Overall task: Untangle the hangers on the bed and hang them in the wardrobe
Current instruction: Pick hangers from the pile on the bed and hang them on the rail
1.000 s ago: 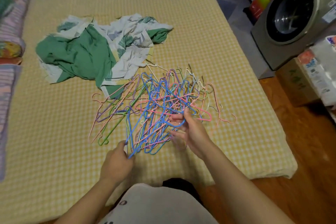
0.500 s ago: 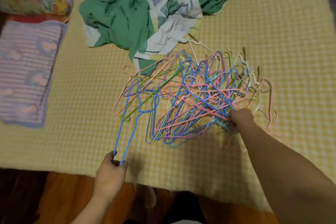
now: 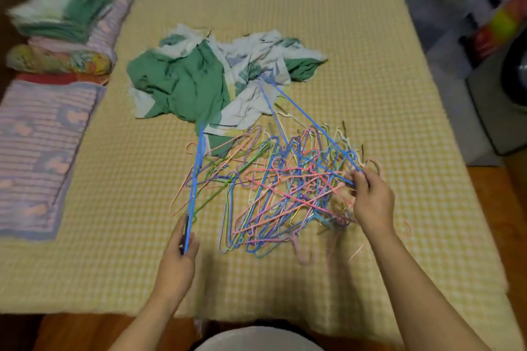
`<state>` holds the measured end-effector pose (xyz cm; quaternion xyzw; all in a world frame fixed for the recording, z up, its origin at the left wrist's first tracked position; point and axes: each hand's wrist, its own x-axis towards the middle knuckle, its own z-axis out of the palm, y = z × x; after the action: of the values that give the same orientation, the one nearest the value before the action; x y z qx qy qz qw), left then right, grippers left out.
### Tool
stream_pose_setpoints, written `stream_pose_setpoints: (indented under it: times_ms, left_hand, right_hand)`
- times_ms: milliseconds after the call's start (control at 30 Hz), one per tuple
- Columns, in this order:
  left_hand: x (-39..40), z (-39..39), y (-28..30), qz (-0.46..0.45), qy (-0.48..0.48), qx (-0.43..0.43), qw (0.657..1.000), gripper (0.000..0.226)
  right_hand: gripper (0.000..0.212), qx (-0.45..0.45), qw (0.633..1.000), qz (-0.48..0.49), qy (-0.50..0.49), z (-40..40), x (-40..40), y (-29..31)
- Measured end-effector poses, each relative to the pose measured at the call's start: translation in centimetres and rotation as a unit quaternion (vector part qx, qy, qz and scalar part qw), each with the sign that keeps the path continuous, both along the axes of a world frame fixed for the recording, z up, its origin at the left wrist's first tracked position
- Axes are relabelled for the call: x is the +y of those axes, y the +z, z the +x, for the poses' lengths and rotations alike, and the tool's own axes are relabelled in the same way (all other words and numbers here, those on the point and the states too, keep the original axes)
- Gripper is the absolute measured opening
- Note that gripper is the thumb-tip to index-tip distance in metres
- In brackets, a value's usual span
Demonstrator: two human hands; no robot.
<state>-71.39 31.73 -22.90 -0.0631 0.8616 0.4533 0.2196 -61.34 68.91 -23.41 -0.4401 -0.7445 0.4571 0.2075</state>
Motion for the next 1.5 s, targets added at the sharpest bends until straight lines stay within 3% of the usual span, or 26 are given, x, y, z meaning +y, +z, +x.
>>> stream_pose_setpoints:
  times_ms: [167,267,400,500,600,633,800,967,1100,1267,1367,1433,1467,1500]
  left_hand:
    - [2.0,-5.0,3.9,0.034,-0.118,0.120,0.985,0.033]
    - [3.3,-6.7,5.0,0.033,-0.185,0.133,0.973,0.027]
    - [4.1,-4.0,6.2,0.072,-0.296,0.078,0.949,0.024]
    - [2.6,-2.3,6.7,0.101,-0.354,0.017,0.930,0.025]
    - [0.2,-2.0,7.0,0.122,-0.369,-0.040,0.921,0.064]
    - [-0.6,-2.3,7.2,0.138,-0.370,-0.071,0.916,0.067]
    - [-4.5,-5.6,8.3,0.173,-0.470,-0.140,0.854,0.030]
    - [-9.0,-8.9,9.4,0.168,-0.506,-0.138,0.834,0.015]
    - [-11.2,-9.0,9.8,0.136,-0.528,-0.145,0.826,0.018]
    - [-9.8,-4.6,9.3,0.069,-0.587,-0.186,0.785,0.020]
    - [-9.5,2.2,9.0,0.029,-0.647,-0.239,0.724,0.018]
    - [-10.0,6.4,9.5,0.016,-0.682,-0.255,0.686,0.012]
    - [-10.3,10.4,10.3,0.011,-0.719,-0.253,0.647,0.013]
    - [-10.5,11.9,10.1,0.012,-0.729,-0.249,0.638,0.018]
  right_hand:
    - [0.031,0.013,0.994,0.111,0.022,-2.7,3.2,9.2]
    - [0.038,-0.050,0.989,0.130,0.054,-4.8,2.8,14.2]
    - [0.026,-0.031,0.999,-0.029,0.005,-6.2,1.2,17.8]
    - [0.026,0.004,0.982,-0.181,-0.048,-5.7,0.4,19.6]
    - [0.030,-0.005,0.970,-0.227,-0.092,-4.7,-0.3,20.5]
    - [0.032,-0.003,0.964,-0.244,-0.106,-4.4,-0.4,20.4]
    - [0.032,0.013,0.927,-0.320,-0.196,-1.5,-2.5,19.4]
    - [0.037,0.177,0.866,-0.390,-0.257,-0.3,-12.9,16.9]
    - [0.032,0.076,0.911,-0.328,-0.240,0.0,-28.9,11.4]
    - [0.028,0.182,0.856,-0.435,-0.212,2.0,-45.5,7.5]
    - [0.032,0.262,0.834,-0.391,-0.289,5.6,-48.7,7.9]
    - [0.030,0.244,0.831,-0.357,-0.350,7.7,-49.0,9.3]
    - [0.034,0.236,0.819,-0.323,-0.411,10.9,-49.7,9.4]
    - [0.036,0.217,0.822,-0.296,-0.436,12.0,-49.9,9.3]
